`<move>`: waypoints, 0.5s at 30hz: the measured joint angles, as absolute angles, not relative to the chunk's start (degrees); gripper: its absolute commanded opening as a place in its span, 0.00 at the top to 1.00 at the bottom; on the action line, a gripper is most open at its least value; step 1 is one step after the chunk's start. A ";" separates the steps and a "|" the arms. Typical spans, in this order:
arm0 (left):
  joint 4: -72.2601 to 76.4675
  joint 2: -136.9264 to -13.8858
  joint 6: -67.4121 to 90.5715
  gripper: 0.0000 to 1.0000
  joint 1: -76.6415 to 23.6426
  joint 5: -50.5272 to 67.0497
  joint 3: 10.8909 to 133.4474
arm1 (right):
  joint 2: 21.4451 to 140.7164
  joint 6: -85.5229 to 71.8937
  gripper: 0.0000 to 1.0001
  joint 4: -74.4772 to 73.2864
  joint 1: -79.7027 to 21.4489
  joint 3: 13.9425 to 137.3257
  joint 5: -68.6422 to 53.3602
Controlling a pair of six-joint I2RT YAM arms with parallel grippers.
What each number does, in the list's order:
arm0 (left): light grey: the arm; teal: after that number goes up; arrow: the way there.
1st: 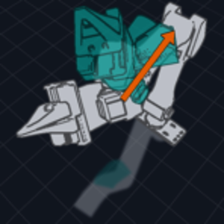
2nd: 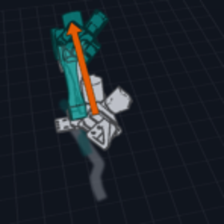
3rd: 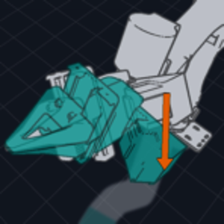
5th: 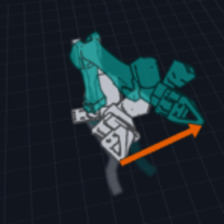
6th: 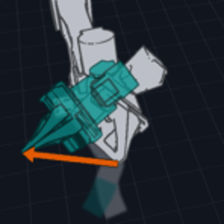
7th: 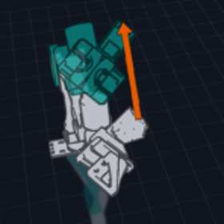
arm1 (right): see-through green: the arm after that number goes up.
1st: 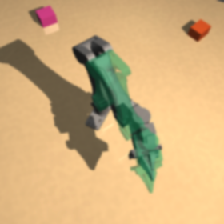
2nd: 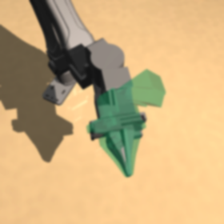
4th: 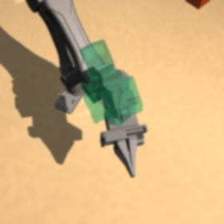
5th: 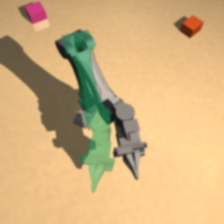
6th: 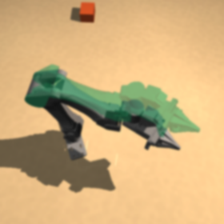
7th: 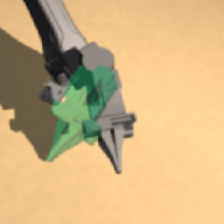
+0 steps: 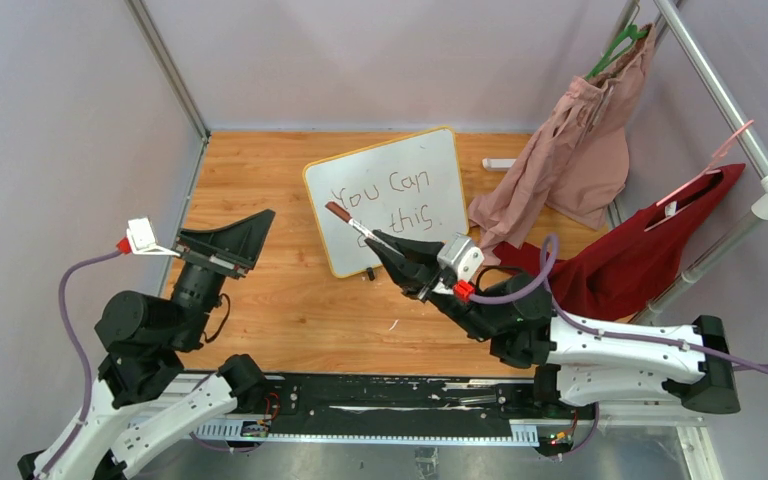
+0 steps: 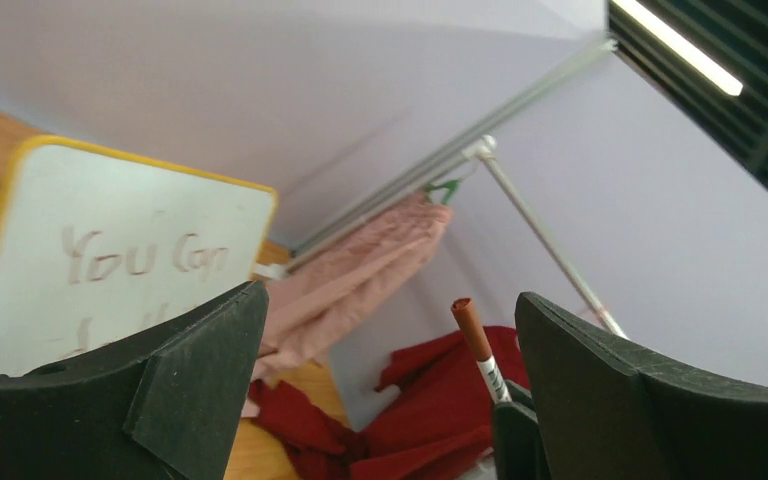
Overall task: Write a sentence on the whiteboard
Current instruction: Place the whiteboard marker at the center of the board.
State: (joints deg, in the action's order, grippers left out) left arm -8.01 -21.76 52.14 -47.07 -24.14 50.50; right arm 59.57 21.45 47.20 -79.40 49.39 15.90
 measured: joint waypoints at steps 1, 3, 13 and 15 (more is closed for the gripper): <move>-10.04 -20.64 51.09 0.00 -47.07 -26.26 50.50 | 58.28 19.70 1.00 44.53 -78.72 48.77 16.16; -13.96 -18.81 49.15 0.00 -47.07 -30.15 50.52 | 56.58 15.88 1.00 39.51 -76.64 47.68 16.08; -28.84 -16.73 38.52 0.00 -47.07 -44.71 49.32 | 54.50 -11.53 1.00 18.50 -64.16 37.23 7.79; -29.98 -16.93 37.58 0.00 -47.07 -45.58 48.14 | 54.83 -16.38 1.00 17.52 -61.84 35.44 4.78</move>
State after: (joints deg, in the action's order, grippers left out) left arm -29.98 -16.93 37.58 -47.07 -45.58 48.14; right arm 54.83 -16.38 17.52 -61.84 35.44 4.78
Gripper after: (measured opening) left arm 0.996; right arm 0.172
